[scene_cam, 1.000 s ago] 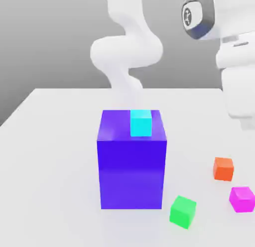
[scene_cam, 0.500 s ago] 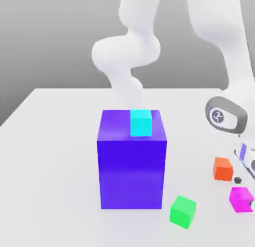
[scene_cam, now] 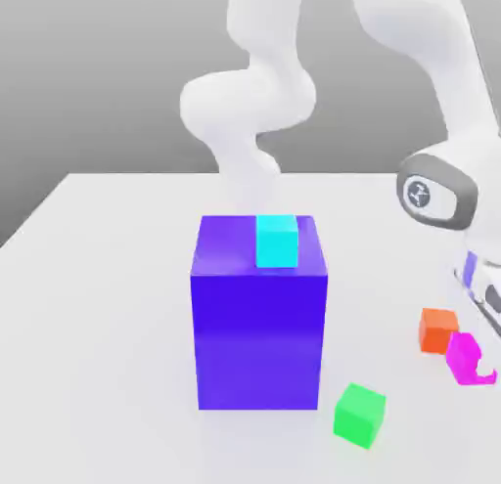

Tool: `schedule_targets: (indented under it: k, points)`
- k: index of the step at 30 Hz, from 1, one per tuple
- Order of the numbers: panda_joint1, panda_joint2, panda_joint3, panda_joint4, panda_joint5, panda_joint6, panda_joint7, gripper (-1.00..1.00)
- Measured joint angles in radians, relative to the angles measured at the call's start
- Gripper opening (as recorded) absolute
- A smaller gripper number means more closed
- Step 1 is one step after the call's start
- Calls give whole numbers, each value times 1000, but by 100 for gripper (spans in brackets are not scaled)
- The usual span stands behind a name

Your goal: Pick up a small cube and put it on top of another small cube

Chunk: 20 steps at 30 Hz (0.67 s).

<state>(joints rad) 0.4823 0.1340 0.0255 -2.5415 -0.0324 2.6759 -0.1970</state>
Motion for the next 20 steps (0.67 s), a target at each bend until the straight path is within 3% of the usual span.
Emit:
schedule_targets:
  k: [3,8,9,15,20]
  points:
    - [-106,-80,-56,-59,30,-22,-81,-100]
    - [-116,50,-54,-65,49,114,-109,-100]
    - [-118,72,-52,-65,51,134,-110,100]
    - [-118,83,-52,-64,52,146,-111,100]
    - [-119,-48,-53,-71,40,24,-103,100]
